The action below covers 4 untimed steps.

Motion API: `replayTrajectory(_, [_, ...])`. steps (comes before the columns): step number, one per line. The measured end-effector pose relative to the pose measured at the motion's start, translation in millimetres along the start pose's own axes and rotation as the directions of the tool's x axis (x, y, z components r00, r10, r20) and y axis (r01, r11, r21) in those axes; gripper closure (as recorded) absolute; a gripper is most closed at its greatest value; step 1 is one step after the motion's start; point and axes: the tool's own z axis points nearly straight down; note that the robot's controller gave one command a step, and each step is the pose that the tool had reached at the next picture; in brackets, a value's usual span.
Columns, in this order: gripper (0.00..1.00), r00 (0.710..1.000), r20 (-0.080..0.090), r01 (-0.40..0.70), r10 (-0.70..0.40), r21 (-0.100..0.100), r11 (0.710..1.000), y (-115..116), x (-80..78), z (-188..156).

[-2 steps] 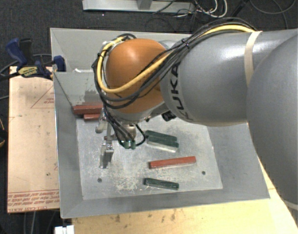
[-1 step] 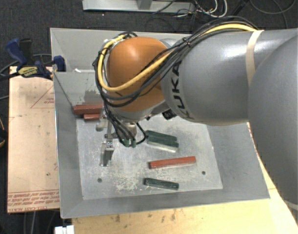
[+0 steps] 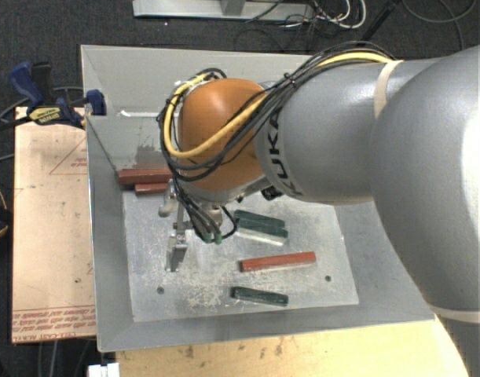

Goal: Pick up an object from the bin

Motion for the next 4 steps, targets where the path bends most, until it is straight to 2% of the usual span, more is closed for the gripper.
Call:
replayTrajectory(1, [0.00, 0.986, -0.001, 0.166, -0.166, 0.001, 0.986, -21.4, -45.7, 56.0])
replayTrajectory(2, [0.00, 0.964, -0.006, 0.265, -0.265, 0.001, 0.964, -80.3, -20.3, 79.2])
replayTrajectory(3, [0.00, 0.977, -0.011, 0.212, -0.212, 0.002, 0.977, -98.7, 0.0, 51.5])
replayTrajectory(4, [1.00, 0.916, 0.002, 0.400, -0.400, 0.001, 0.916, -129.9, 69.2, 86.0])
